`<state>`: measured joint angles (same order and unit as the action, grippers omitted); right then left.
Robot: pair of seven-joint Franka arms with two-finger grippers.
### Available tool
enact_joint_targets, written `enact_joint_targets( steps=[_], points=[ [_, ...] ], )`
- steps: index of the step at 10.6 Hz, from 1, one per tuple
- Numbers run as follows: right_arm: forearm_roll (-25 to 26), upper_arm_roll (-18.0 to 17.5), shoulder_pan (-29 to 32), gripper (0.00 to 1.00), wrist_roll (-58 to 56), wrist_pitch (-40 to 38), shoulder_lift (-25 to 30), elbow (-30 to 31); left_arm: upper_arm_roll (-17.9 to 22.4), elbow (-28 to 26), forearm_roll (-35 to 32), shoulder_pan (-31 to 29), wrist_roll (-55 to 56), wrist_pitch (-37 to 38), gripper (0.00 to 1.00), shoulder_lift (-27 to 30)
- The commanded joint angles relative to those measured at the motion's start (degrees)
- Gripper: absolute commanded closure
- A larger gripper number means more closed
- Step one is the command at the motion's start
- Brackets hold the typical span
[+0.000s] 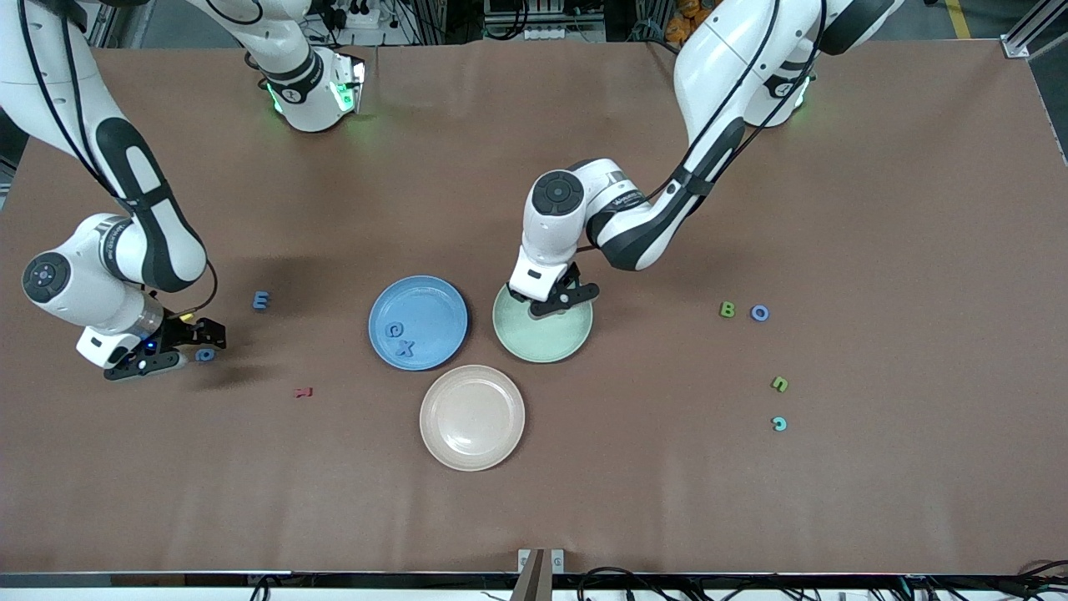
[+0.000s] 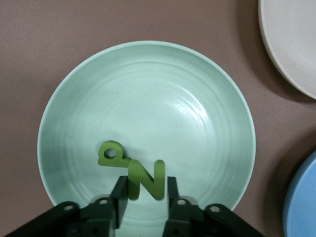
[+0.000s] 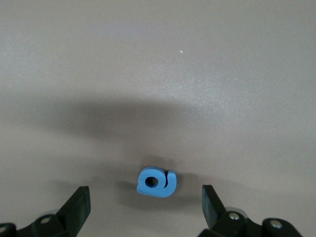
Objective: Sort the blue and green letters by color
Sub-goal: 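Release the N on the green plate while the right grasps blue a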
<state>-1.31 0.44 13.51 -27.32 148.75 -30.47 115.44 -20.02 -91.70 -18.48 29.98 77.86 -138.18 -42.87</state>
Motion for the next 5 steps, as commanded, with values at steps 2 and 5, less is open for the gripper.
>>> enact_joint_targets(
  steps=[2, 5],
  points=[
    [0.34, -0.35, -0.15, 0.0, 6.23, 0.49, -1.87, -0.74, 0.24, 1.44, -1.56, -0.1, -6.93, -0.24, 0.0, -0.55],
    [0.34, -0.35, 0.2, 0.0, 5.97, 0.49, -3.1, -1.96, 1.65, 0.83, -2.79, -4.9, -16.47, 6.48, 0.0, 6.89]
  ],
)
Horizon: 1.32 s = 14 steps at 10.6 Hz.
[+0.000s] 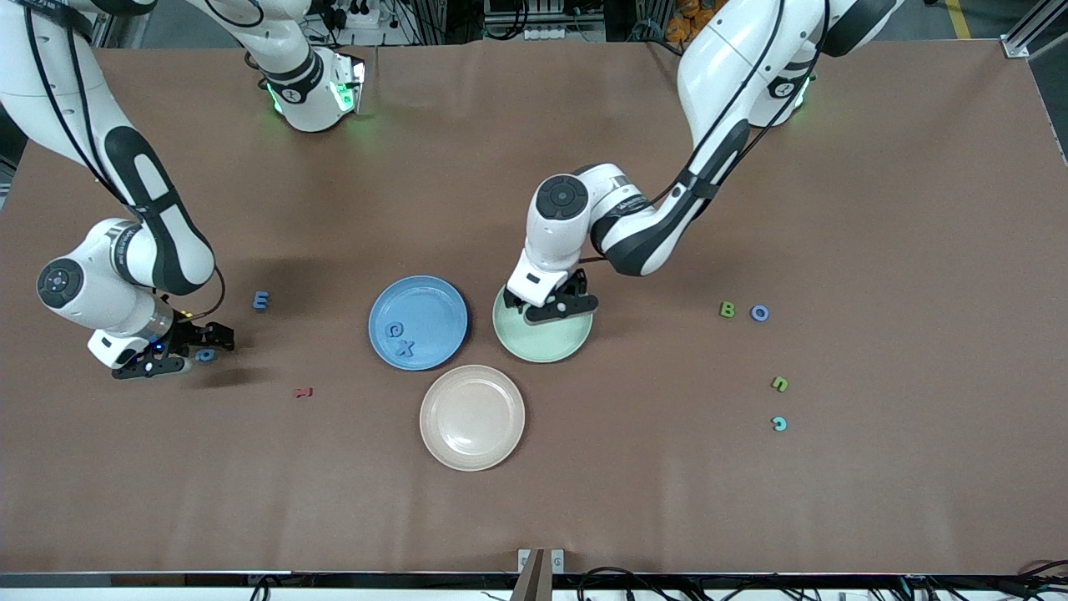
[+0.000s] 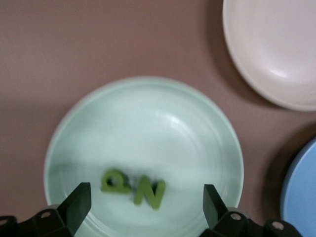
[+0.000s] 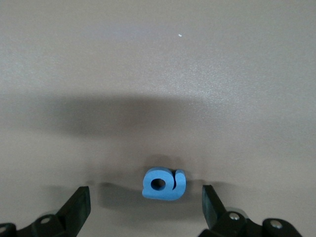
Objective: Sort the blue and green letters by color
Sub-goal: 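Place the blue a on the blue plate while the left reaches green u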
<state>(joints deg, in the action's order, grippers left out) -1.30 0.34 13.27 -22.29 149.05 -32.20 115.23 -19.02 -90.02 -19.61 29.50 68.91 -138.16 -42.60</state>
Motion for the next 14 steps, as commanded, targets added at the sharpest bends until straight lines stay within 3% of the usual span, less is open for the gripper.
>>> enact_joint_targets(
  steps=[1, 2, 3, 4, 8, 10, 12, 13, 14],
  points=[
    [0.34, -0.25, 0.44, 0.0, 0.85, 0.19, -1.9, -2.37, 0.57, -1.03, -1.48, -5.93, -13.13, 10.51, 0.0, 8.57],
    [0.34, -0.25, 0.53, 0.0, 0.76, 0.19, -2.08, -2.73, 0.57, -1.21, -1.13, -8.64, -18.49, 14.03, 0.0, 10.06],
    [0.77, -0.25, 0.53, 0.25, 0.33, 0.19, -2.25, -3.17, 0.05, -1.56, -0.61, -10.84, -22.99, 16.32, 0.0, 11.04],
    [0.86, -0.25, 0.62, 0.97, 0.06, 0.19, -2.34, -3.35, -0.13, -2.52, -0.25, -12.95, -25.55, 17.56, 0.0, 12.09],
    [0.87, -0.25, 0.62, 1.0, -1.53, -1.21, -2.34, -3.43, -1.27, -8.76, 0.71, -23.57, -27.06, 19.07, 0.0, 14.12],
    [0.17, -1.38, -1.74, 1.0, -0.13, -9.08, -2.08, -5.96, -3.03, -9.38, 0.8, -30.78, -35.72, 17.59, 0.0, 13.51],
    [0.08, -2.36, -5.86, 1.0, 3.83, -22.14, -1.47, -14.9, -3.12, -9.38, 0.8, -36.51, -47.06, 12.77, 0.0, 11.76],
    [0.07, -2.44, -7.97, 1.0, 7.06, -30.58, -1.73, -21.13, -3.12, -9.38, 0.8, -37.92, -51.38, 10.57, 0.28, 10.7],
    [-0.01, -2.36, -10.87, 1.0, 11.53, -35.36, -1.99, -25.1, -3.12, -9.38, 0.8, -39.5, -53.86, 8.46, 0.29, 9.56]
  ],
)
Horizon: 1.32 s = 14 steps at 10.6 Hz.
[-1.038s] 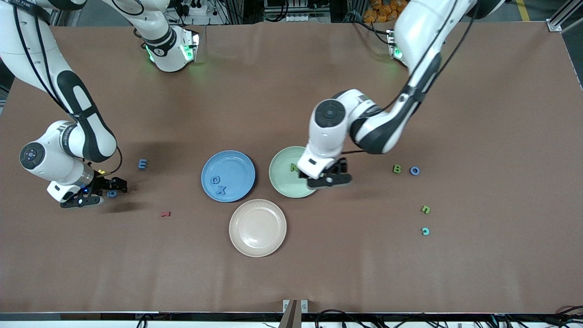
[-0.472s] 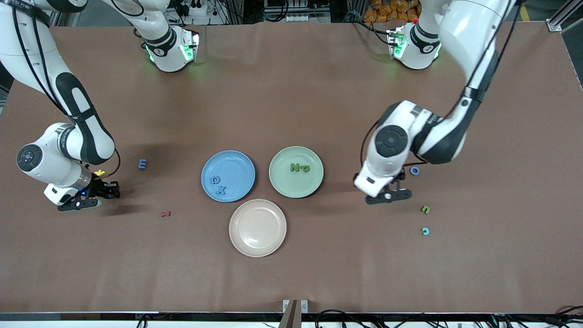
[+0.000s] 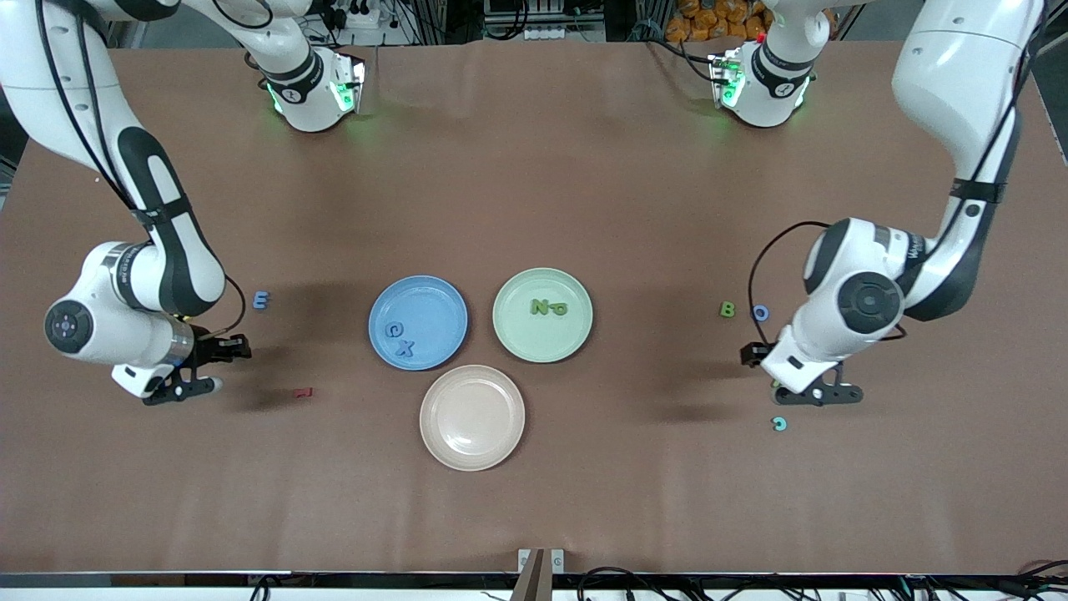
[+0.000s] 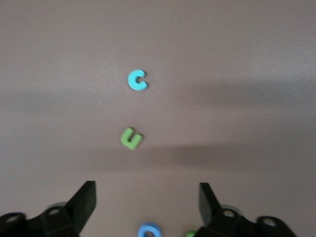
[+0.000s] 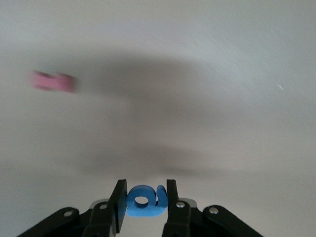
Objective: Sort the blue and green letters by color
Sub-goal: 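Place the blue a on the blue plate while the left reaches green u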
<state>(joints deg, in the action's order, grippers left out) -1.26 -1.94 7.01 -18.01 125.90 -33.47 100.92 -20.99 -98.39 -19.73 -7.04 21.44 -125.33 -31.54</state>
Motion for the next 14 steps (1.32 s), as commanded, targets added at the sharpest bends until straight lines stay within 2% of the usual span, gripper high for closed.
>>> enact_joint_targets(
  steps=[1, 2, 3, 4, 5, 6, 8, 10, 11, 12, 13, 14],
  points=[
    [-0.06, -0.17, -7.33, 1.0, 11.03, -13.65, -0.29, -12.13, -1.15, -1.02, 0.92, -3.24, -7.28, -6.48, 0.28, -3.16],
    [-0.14, -0.78, -8.84, 1.0, 14.46, -14.45, -0.2, -12.41, -1.07, -1.02, 0.92, -3.42, -8.33, -8.33, 0.28, -4.57],
    [-2.67, -2.78, -9.03, 1.0, 18.58, -16.55, 0.59, -13.46, -1.07, -1.02, 0.74, -3.42, -10.86, -9.74, 0.29, -5.89],
    [-7.48, -3.94, -9.29, 1.0, 24.28, -20.05, 0.77, -15.55, -1.07, -0.84, 0.74, -3.86, -14.54, -11.06, 0.29, -7.03],
    [-9.88, -4.29, -10.51, 1.0, 29.64, -23.48, 0.77, -17.32, -1.07, -0.76, 0.65, -4.47, -17.89, -12.29, 0.29, -8.09],
    [-10.08, -4.3, -12.09, 1.0, 33.52, -24.47, 0.77, -17.86, -0.98, -0.58, 0.48, -4.3, -20.27, -12.56, 0.3, -8.79],
    [-11.3, -4.47, -13.77, 1.0, 36.54, -24.65, 0.77, -17.95, -0.98, -0.49, 0.21, -4.39, -23.35, -12.92, 0.32, -9.5],
    [-15.16, -4.39, -15.52, 1.0, 42.84, -25.35, 0.77, -17.77, -0.63, -0.23, 0.3, -4.82, -27.4, -13.09, 0.34, -10.12],
    [-15.44, -4.3, -17.36, 0.85, 46.27, -27.18, 0.6, -17.43, -0.63, -0.05, 0.22, -5.0, -27.67, -13.09, 0.39, -10.29],
    [-15.53, -4.3, -17.55, 0.16, 49.7, -27.46, 0.33, -17.42, -0.63, -0.05, 0.21, -5.09, -27.76, -13.09, 0.41, -10.29],
    [-15.53, -4.3, -17.47, 0.0, 51.48, -27.38, 0.24, -17.42, -0.54, 0.04, 0.21, -5.18, -28.2, -13.09, 0.4, -10.29],
    [-15.53, -4.3, -17.38, 0.0, 51.49, -27.47, 0.16, -17.33, -0.54, 0.12, 0.48, -5.18, -29.25, -13.09, 0.4, -10.29]
  ],
)
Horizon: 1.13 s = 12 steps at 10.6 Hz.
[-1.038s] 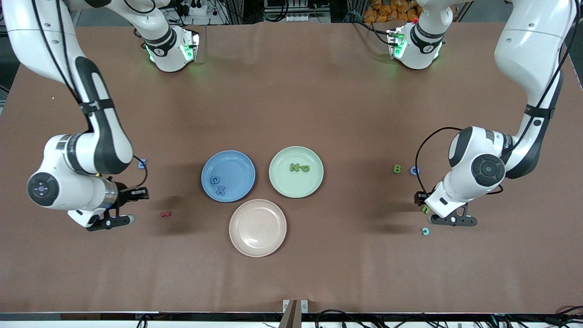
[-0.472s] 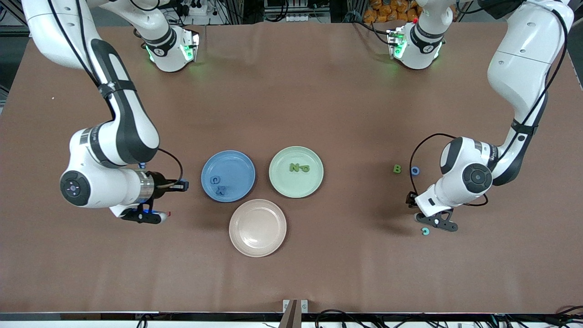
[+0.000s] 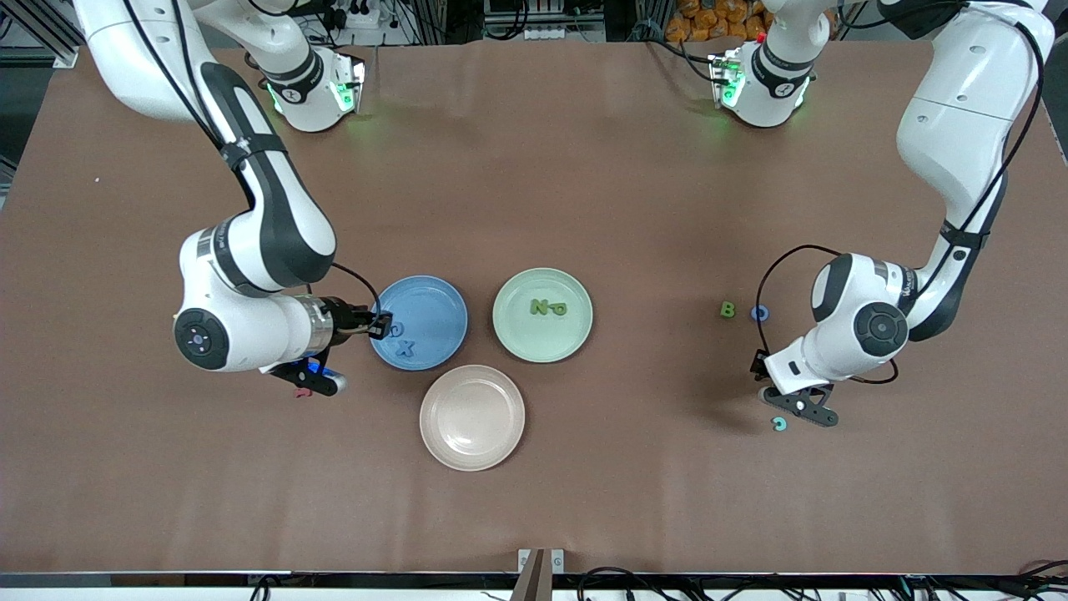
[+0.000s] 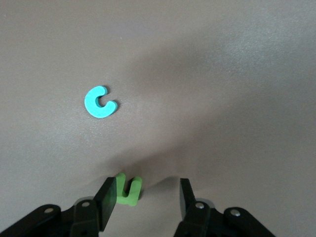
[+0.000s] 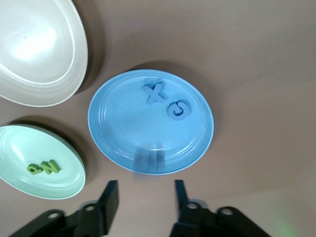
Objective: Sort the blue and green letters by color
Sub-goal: 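Place the blue a on the blue plate while the left reaches green u, then grasp the green u with the left gripper while the right grasps blue 3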
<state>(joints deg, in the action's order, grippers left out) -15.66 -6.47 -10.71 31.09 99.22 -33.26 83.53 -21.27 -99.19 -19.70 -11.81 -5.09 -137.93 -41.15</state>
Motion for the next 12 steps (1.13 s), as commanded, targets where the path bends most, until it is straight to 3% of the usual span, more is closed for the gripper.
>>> enact_joint_targets(
  steps=[1, 3, 5, 9, 12],
  points=[
    [-1.13, 0.23, 0.34, 0.0, 2.48, -0.87, -0.05, 0.14, -0.26, 0.93, 0.54, -0.4, -2.73, -0.49, 0.4, -0.68],
    [-0.34, 0.75, 2.26, 0.0, -0.31, -0.87, -0.31, 1.89, -0.26, 1.19, 0.37, -0.4, -2.82, -0.49, 0.4, -0.59],
    [4.56, 0.75, 4.37, 0.0, -8.47, 0.09, -0.14, 6.8, -0.26, 1.45, 0.19, -0.84, -3.0, -0.49, 0.4, -0.68],
    [13.98, 0.84, 6.05, 0.0, -14.38, 1.23, 4.16, 12.43, -0.18, 2.33, 0.98, -1.81, -4.05, -0.49, 0.4, -1.03],
    [14.96, 0.84, 8.68, 0.0, -19.73, 14.19, 10.83, 25.84, -0.18, 2.33, 1.07, -1.72, -3.97, -0.49, 0.43, -1.12]
  ],
)
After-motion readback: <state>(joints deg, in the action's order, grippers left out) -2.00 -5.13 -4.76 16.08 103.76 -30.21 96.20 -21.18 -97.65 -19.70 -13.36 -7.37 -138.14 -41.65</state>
